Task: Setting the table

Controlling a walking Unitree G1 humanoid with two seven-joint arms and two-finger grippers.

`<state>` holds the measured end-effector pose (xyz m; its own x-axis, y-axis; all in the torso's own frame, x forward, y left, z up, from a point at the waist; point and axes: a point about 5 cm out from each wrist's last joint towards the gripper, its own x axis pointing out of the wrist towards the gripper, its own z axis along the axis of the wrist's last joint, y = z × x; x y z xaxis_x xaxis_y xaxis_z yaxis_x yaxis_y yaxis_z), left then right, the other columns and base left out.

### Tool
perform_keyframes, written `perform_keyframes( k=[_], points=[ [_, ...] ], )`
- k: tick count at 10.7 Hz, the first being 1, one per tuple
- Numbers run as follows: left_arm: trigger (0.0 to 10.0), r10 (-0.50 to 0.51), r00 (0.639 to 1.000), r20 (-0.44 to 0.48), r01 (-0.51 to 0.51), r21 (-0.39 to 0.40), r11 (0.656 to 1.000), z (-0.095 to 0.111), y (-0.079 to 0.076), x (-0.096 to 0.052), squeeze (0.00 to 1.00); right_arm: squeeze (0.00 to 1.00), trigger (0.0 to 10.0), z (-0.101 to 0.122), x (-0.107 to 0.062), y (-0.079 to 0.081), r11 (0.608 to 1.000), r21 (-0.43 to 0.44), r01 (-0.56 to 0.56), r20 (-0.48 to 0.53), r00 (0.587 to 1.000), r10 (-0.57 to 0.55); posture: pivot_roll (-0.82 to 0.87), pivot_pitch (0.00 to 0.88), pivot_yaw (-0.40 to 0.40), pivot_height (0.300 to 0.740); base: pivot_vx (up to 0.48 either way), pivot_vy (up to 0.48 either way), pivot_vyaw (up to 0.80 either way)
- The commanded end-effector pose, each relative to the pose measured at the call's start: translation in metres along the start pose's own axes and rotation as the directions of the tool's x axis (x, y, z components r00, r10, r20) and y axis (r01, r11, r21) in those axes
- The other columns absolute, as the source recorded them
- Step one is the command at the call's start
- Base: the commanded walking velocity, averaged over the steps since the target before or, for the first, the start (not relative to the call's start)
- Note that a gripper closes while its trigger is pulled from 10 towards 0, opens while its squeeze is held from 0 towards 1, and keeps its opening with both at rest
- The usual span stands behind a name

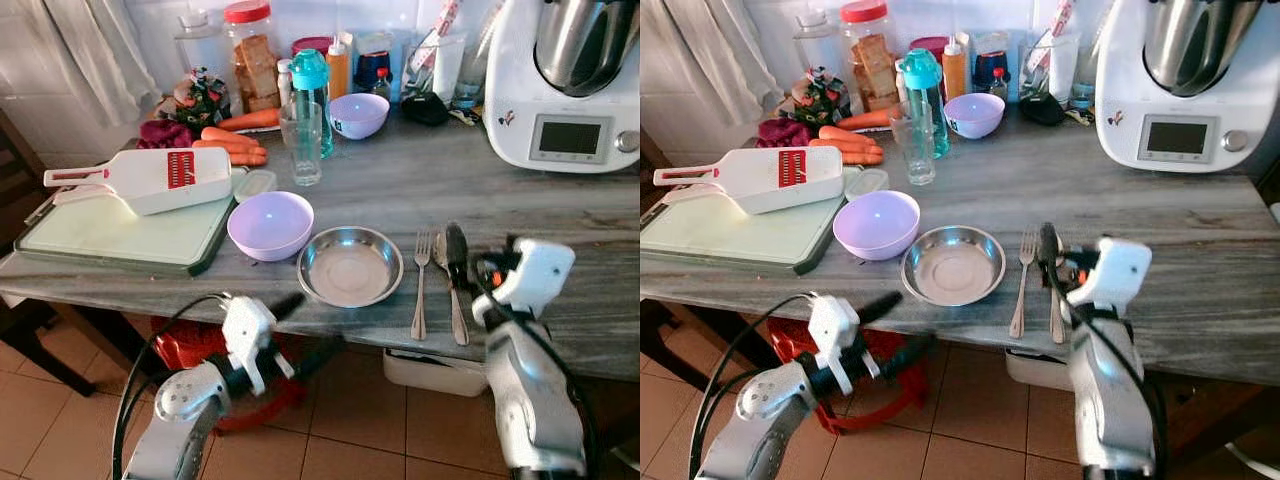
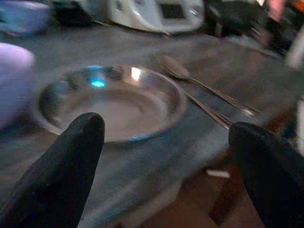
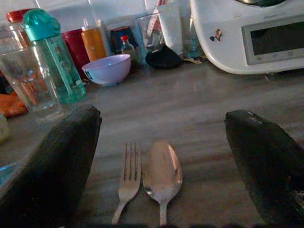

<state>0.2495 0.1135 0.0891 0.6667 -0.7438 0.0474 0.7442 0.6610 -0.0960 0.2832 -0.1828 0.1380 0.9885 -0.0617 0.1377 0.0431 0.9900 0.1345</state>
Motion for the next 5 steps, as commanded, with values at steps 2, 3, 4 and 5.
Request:
perform_keyframes(
  k=[2, 3, 4, 5],
  points=[
    [10.0, 0.173, 0.983, 0.061, -0.177, 0.061, 0.982, 0.015, 0.016, 0.003, 0.00, 0.00, 10.0, 0.006, -0.004, 0.005, 0.998, -0.063, -0.001, 0.025, 1.000, 0.003, 0.02, 0.000, 0.079, 0.740, 0.000, 0.000, 0.00],
    [10.0, 0.309, 0.950, 0.055, -0.313, 0.126, 0.941, 0.016, 0.028, 0.005, 0.00, 0.00, 10.0, 0.005, -0.005, 0.002, 0.996, -0.080, 0.038, 0.014, 0.999, -0.037, 0.02, 0.000, 0.077, 0.740, 0.000, 0.000, 0.00],
    [10.0, 0.434, 0.900, 0.034, -0.433, 0.167, 0.886, 0.013, 0.039, 0.005, 0.00, 0.00, 10.0, 0.003, -0.007, -0.004, 0.986, -0.103, 0.128, -0.007, 0.992, -0.129, 0.02, 0.000, 0.076, 0.740, 0.000, 0.000, 0.00],
    [10.0, 0.533, 0.846, 0.035, -0.528, 0.194, 0.827, 0.012, 0.047, 0.004, 0.00, 0.00, 10.0, 0.003, -0.007, -0.005, 0.981, -0.159, 0.112, 0.000, 0.994, -0.113, 0.02, 0.000, 0.074, 0.740, 0.000, 0.000, 0.00]
  ],
)
